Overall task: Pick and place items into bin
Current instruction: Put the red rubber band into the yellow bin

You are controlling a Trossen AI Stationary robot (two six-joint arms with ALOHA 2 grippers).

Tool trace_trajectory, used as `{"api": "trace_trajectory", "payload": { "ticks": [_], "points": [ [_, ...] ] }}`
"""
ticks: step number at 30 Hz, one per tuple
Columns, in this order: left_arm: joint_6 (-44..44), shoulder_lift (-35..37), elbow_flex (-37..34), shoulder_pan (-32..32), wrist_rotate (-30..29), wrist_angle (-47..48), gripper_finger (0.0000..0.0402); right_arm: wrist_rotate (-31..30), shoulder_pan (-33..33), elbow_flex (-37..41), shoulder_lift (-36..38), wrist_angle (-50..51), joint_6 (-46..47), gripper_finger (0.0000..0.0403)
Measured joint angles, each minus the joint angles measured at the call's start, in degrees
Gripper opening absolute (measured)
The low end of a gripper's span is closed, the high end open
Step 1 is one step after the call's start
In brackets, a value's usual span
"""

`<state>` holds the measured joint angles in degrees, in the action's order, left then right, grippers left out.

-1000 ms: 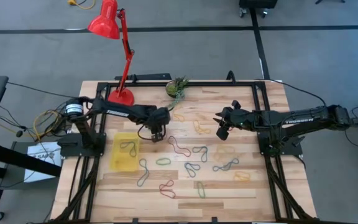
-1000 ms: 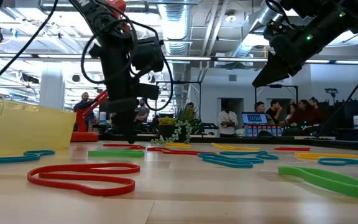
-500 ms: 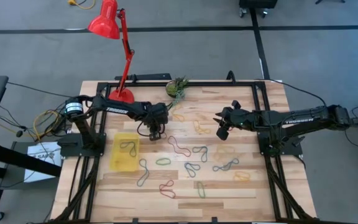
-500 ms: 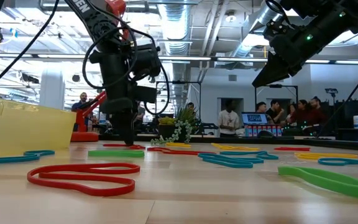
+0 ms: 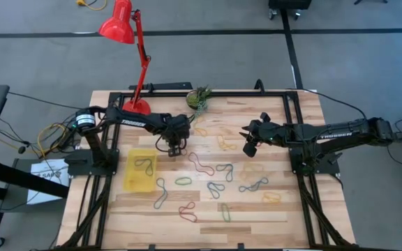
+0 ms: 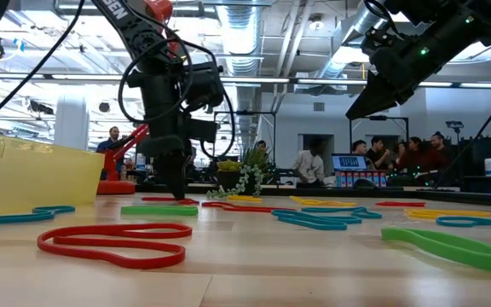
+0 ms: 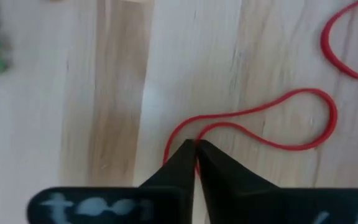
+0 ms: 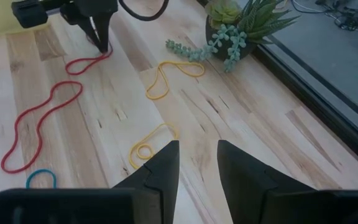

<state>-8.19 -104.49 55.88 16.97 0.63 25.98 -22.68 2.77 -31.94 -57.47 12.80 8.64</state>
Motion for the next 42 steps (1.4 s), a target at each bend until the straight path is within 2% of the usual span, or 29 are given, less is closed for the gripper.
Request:
{"api": "trace_trajectory", "payload": {
  "ticks": [7, 13, 20, 24, 29, 34, 42],
  "points": [
    [3.1, 4.7, 2.1, -0.1, -0.4, 5.6, 0.0000, 0.0, 0.0, 0.0, 0.0, 0.0, 0.0, 0.0102],
    [4.8, 14.5, 5.1, -0.6, -2.8, 13.4, 0.0000, 0.0, 0.0, 0.0, 0.0, 0.0, 0.0, 0.0102],
    [7.9, 28.5, 6.9, -3.4, -3.0, 22.1, 0.0000, 0.0, 0.0, 0.0, 0.0, 0.0, 0.0, 0.0102],
    [8.9, 36.3, 7.0, -6.5, -3.1, 28.1, 0.0000, 0.0, 0.0, 0.0, 0.0, 0.0, 0.0, 0.0102],
    [14.7, 43.5, 7.0, -11.2, -6.7, 38.7, 0.0000, 0.0, 0.0, 0.0, 0.0, 0.0, 0.0, 0.0102],
    [22.4, 47.9, 7.0, -15.8, -6.9, 48.1, 0.0000, -0.1, 0.0, 0.0, 0.0, 0.0, -0.1, 0.0102],
    [32.5, 50.2, 7.0, -22.6, -5.4, 55.6, 0.0000, -0.1, 0.0, 0.0, 0.0, 0.0, -0.1, 0.0102]
  ]
}}
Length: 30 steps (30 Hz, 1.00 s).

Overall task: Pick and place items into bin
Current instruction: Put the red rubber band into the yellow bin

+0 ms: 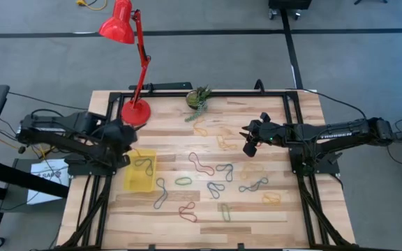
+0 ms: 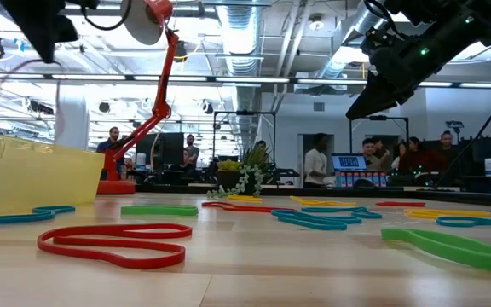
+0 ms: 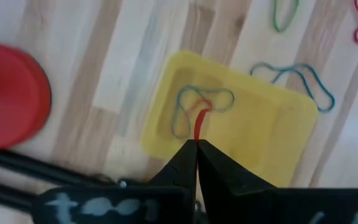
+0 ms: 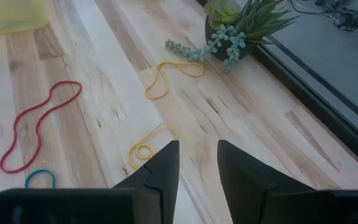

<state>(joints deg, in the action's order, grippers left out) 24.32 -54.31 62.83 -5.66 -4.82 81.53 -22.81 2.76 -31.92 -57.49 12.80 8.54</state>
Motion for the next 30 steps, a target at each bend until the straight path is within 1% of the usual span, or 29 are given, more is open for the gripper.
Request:
{"api": "trace_trajectory", "payload": {
  "ticks": [2, 5, 7, 14, 23, 27, 30],
  "points": [
    [1.9, 0.0, -0.5, -1.5, 1.1, -0.1, 0.0000, 0.0, 0.0, 0.0, 0.0, 0.0, 0.0, 0.0102],
    [4.2, 0.0, -2.5, -3.4, 4.7, -1.5, 0.0000, 0.0, 0.0, 0.0, 0.0, 0.0, 0.0, 0.0102],
    [6.1, -0.1, -4.5, -4.7, 5.1, -3.1, 0.0000, 0.0, 0.0, 0.0, 0.0, 0.0, 0.0, 0.0102],
    [12.1, -0.1, -14.0, -6.9, -0.4, -9.8, 0.0000, 0.0, 0.0, 0.0, 0.0, 0.0, -0.1, 0.0102],
    [13.0, -0.1, -25.2, -7.1, -1.0, -26.5, 0.0000, 0.0, 0.0, 0.0, 0.0, 0.0, -0.1, 0.0102],
    [14.0, -0.1, -28.4, -7.0, -2.0, -29.7, 0.0003, 0.0, 0.0, 0.0, 0.0, 0.0, -0.1, 0.0102],
    [15.8, -0.1, -30.0, -7.0, -2.2, -29.7, 0.0014, 0.0, 0.0, 0.0, 0.0, 0.0, -0.1, 0.0102]
  ]
}}
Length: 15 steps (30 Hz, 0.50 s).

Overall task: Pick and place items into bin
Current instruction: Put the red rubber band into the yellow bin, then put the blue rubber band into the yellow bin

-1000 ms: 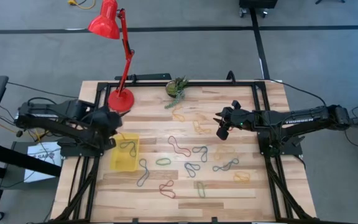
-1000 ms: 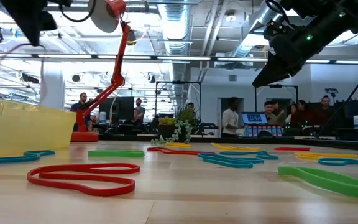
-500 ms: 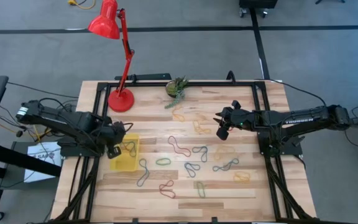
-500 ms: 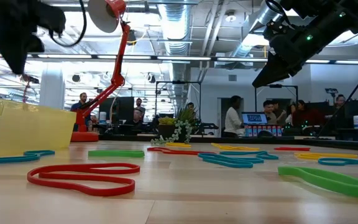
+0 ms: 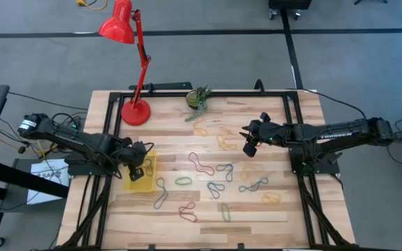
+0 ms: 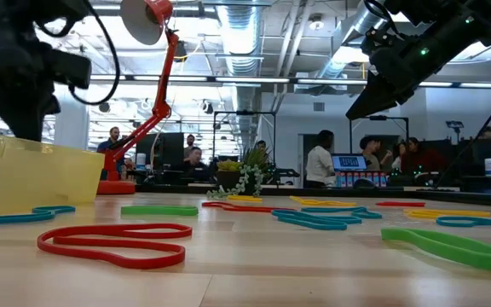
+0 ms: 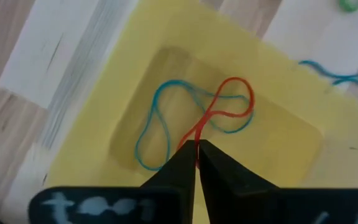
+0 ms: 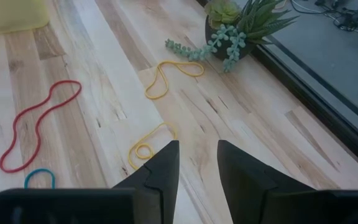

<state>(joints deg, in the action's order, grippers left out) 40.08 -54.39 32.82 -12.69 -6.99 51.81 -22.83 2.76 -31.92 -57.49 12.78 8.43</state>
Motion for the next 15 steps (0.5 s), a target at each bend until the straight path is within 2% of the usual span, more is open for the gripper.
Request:
{"api": "trace_trajectory", "payload": {
  "ticks": [7, 15],
  "points": [
    [1.3, 0.0, -1.3, 0.0, -2.4, -0.6, 0.0048, 0.0, 0.0, 0.0, 0.0, 0.0, 0.1, 0.0102],
    [-3.1, 0.1, 0.6, 0.0, -2.2, -8.2, 0.0062, 0.0, 0.0, 0.0, 0.0, 0.0, 0.1, 0.0102]
  ]
}}
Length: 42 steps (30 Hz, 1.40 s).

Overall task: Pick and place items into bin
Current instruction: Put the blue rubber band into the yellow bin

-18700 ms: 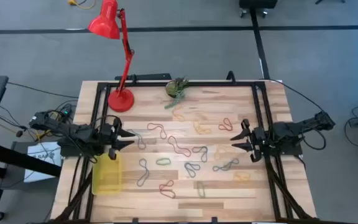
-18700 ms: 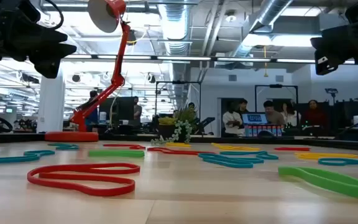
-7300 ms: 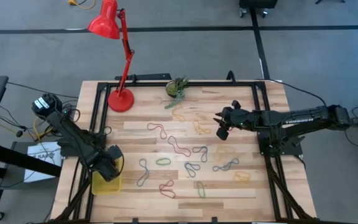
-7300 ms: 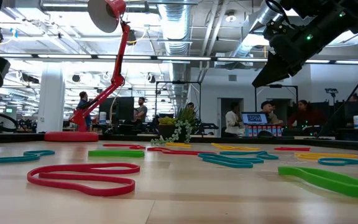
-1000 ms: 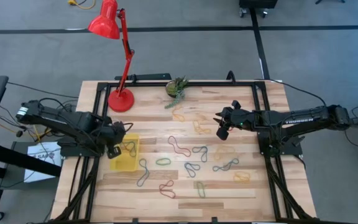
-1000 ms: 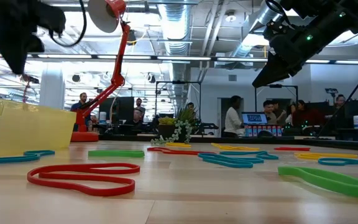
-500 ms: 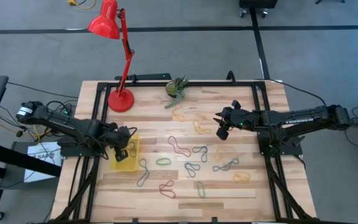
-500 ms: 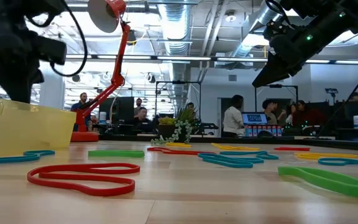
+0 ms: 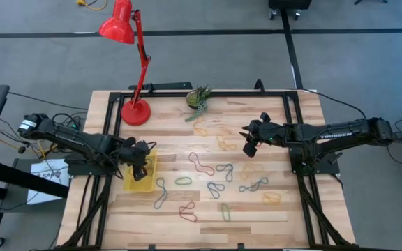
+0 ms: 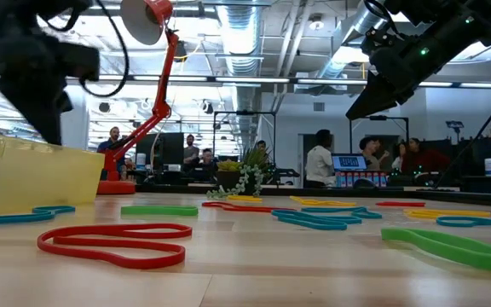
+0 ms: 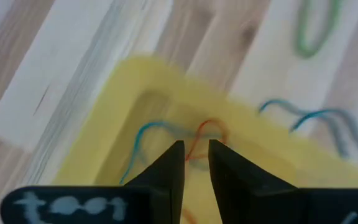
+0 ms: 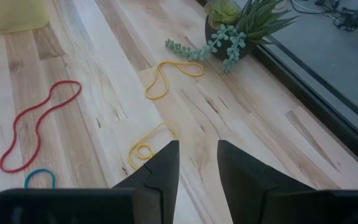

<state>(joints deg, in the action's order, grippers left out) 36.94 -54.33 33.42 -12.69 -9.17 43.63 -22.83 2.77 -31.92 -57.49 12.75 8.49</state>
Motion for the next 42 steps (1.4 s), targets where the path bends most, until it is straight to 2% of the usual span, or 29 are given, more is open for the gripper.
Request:
{"api": "trace_trajectory", "payload": {
  "ticks": [5, 10, 13, 23, 28, 34, 42],
  "points": [
    [-4.9, 0.0, 2.8, -0.4, -0.2, -6.6, 0.0062, 0.0, 0.0, 0.0, 0.0, 0.0, 0.0, 0.0102],
    [-13.5, -0.1, 3.2, -1.9, 0.6, -17.1, 0.0062, 0.0, 0.0, 0.0, 0.0, 0.0, 0.0, 0.0102],
    [-18.1, -0.2, 3.2, -3.2, 1.2, -18.9, 0.0062, 0.0, 0.0, 0.0, 0.0, 0.0, 0.0, 0.0102],
    [-18.0, -1.9, 1.6, -5.3, 0.7, -21.0, 0.0061, 0.0, 0.0, 0.0, 0.0, -1.4, 0.0, 0.0102],
    [-23.1, -7.3, 1.5, -5.4, 1.6, -24.4, 0.0061, 0.0, 0.0, 0.0, 0.0, -2.7, -1.1, 0.0102],
    [-35.0, -14.6, 1.6, -5.4, 6.9, -31.8, 0.0061, 0.0, 0.0, 0.0, 0.0, -3.1, -1.4, 0.0102],
    [-42.9, -25.6, 8.1, -7.1, 10.4, -27.3, 0.0061, 0.0, 0.0, 0.0, 0.0, -3.9, -1.5, 0.0102]
  ]
}}
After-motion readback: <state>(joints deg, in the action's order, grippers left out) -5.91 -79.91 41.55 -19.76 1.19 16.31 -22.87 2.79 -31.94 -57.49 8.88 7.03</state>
